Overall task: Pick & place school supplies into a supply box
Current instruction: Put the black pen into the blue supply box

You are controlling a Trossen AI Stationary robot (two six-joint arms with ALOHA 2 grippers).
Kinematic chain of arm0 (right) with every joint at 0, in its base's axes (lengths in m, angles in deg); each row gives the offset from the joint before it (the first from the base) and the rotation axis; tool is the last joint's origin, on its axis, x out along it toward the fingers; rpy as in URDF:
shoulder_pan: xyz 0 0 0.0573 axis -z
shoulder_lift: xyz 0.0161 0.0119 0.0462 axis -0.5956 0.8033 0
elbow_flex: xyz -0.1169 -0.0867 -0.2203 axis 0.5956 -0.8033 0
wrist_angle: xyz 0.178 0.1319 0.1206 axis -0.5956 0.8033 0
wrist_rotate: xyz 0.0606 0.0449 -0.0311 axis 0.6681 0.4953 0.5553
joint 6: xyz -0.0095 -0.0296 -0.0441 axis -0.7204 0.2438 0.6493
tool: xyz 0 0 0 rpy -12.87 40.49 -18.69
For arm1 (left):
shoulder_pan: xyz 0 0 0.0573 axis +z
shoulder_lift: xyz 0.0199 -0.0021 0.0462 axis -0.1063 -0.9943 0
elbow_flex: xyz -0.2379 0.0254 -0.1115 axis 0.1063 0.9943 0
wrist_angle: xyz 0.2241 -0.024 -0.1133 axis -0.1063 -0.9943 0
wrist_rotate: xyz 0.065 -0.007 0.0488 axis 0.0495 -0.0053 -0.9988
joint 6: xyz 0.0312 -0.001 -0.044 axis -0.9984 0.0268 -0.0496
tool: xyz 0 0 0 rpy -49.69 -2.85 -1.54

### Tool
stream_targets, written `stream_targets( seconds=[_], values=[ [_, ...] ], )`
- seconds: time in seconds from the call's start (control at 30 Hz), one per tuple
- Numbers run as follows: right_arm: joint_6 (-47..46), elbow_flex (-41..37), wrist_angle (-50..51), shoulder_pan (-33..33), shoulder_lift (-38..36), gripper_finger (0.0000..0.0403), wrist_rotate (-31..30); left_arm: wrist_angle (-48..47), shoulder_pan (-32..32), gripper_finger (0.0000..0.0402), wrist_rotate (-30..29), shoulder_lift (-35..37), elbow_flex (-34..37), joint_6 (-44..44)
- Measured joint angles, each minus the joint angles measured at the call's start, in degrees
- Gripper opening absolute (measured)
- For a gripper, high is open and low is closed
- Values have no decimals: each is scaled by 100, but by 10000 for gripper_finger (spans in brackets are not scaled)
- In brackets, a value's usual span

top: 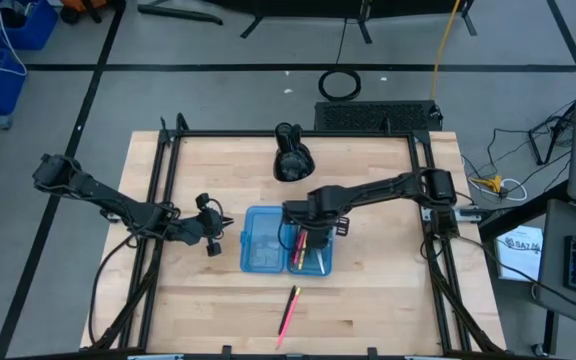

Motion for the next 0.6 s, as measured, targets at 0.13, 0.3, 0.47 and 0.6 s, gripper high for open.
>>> stream_targets(
  seconds=[0.13, 0.3, 0.47, 0.6],
  values=[
    [-277, 0, -1, -117, -255, 97, 0, 4, 0, 33, 0, -1, 0, 13],
    [-977, 0, -77, -430, -617, 119, -782, 4, 0, 33, 1, -1, 0, 13],
    [-2863, 2, -312, -855, -1342, 110, -1416, 4, 0, 33, 4, -2, 0, 15],
    [-5018, -25, -604, -1084, -2017, 85, -524, 7, 0, 33, 9, -2, 0, 17]
  ],
)
